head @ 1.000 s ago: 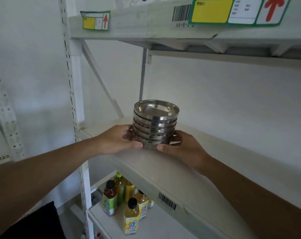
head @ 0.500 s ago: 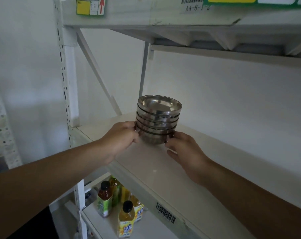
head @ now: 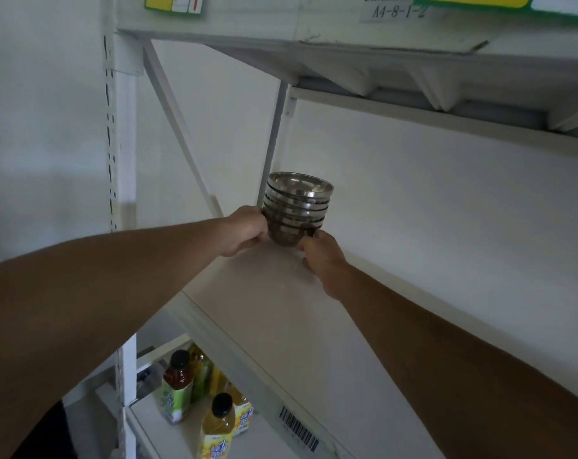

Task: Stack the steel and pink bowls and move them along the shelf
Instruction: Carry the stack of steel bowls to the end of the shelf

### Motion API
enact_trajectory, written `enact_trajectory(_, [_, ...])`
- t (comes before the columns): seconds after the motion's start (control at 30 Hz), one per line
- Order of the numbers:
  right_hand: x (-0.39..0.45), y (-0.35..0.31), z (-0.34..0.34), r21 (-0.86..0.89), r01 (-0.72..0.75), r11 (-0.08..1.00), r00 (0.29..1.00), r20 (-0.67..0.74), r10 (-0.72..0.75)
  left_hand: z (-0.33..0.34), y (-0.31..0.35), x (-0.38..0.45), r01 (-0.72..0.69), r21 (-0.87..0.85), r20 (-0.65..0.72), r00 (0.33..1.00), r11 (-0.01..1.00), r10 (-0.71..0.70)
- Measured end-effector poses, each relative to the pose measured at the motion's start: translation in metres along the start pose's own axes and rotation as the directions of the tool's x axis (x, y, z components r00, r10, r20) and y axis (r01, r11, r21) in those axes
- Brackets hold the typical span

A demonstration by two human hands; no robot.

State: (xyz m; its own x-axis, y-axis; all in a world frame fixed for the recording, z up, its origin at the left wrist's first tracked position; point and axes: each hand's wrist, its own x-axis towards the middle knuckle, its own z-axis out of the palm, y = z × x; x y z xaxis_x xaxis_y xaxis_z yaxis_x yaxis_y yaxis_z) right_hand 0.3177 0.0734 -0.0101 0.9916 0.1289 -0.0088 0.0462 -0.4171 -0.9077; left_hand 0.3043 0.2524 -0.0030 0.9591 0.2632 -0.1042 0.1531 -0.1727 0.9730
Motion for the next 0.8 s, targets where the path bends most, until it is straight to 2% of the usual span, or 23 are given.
enact_trajectory(0.1, [0.008,0.004,-0.008,0.064,-0.029,0.998,0.999,0.024,0.027,-0.008,-0.002,0.002,0.021,0.003,0.019,1.000,1.000,-0.021])
enact_trajectory(0.17, [0.004,0.008,-0.015,-0.015,0.006,1.000,0.999,0.033,-0.006,-0.018,-0.003,-0.001,-0.012,0.151,-0.011,1.000,0.988,0.014])
enact_trajectory(0.2, [-0.002,0.011,-0.020,-0.113,0.049,0.992,0.998,0.033,-0.045,-0.024,-0.004,-0.006,-0.034,0.272,-0.004,0.999,0.962,0.037])
enact_trajectory(0.27, [-0.018,0.016,-0.030,-0.374,0.186,0.909,0.982,0.051,-0.180,-0.038,-0.010,-0.025,-0.122,0.529,0.028,0.992,0.840,0.126])
enact_trajectory(0.33, [-0.040,0.019,-0.040,-0.584,0.302,0.753,0.948,0.104,-0.300,-0.051,-0.016,-0.051,-0.200,0.642,0.075,0.977,0.740,0.199])
enact_trajectory(0.43, [-0.073,0.019,-0.053,-0.723,0.329,0.607,0.932,0.146,-0.332,-0.059,-0.026,-0.091,-0.253,0.791,0.129,0.959,0.557,0.252])
enact_trajectory(0.53, [-0.106,0.016,-0.059,-0.786,0.318,0.530,0.933,0.161,-0.321,-0.055,-0.032,-0.124,-0.297,0.848,0.155,0.931,0.438,0.331])
enact_trajectory(0.63, [-0.135,0.014,-0.062,-0.792,0.329,0.515,0.929,0.174,-0.326,-0.049,-0.034,-0.161,-0.311,0.861,0.160,0.916,0.403,0.367])
enact_trajectory(0.8, [-0.189,0.008,-0.075,-0.775,0.358,0.521,0.918,0.189,-0.348,-0.040,-0.026,-0.234,-0.282,0.872,0.125,0.919,0.401,0.373])
